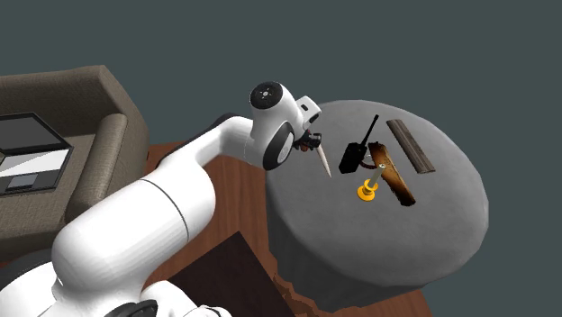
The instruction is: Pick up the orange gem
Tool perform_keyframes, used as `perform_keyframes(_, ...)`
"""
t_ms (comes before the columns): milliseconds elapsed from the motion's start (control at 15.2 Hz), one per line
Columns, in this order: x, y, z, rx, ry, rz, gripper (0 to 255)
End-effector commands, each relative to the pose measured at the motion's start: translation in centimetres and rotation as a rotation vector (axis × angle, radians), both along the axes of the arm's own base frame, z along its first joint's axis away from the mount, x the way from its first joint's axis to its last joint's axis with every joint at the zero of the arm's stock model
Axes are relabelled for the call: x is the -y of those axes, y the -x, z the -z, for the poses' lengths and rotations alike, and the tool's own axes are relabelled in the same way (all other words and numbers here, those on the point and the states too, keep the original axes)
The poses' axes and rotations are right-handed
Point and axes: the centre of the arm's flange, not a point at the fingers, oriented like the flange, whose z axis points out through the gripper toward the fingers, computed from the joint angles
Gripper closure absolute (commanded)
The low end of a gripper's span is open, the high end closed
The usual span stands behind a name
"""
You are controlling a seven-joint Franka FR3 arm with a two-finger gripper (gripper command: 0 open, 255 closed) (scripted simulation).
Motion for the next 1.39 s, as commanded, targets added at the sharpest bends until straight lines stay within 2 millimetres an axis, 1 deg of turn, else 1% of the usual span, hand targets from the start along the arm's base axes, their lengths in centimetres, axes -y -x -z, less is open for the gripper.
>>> perform_keyframes(0,0.0,0.0,0.1,-0.001,0.000,0.001,255)
perform_keyframes(396,0.0,-0.1,0.0,-0.001,0.000,0.001,255)
perform_keyframes(1320,0.0,-0.1,-7.4,-0.001,0.000,0.001,255)
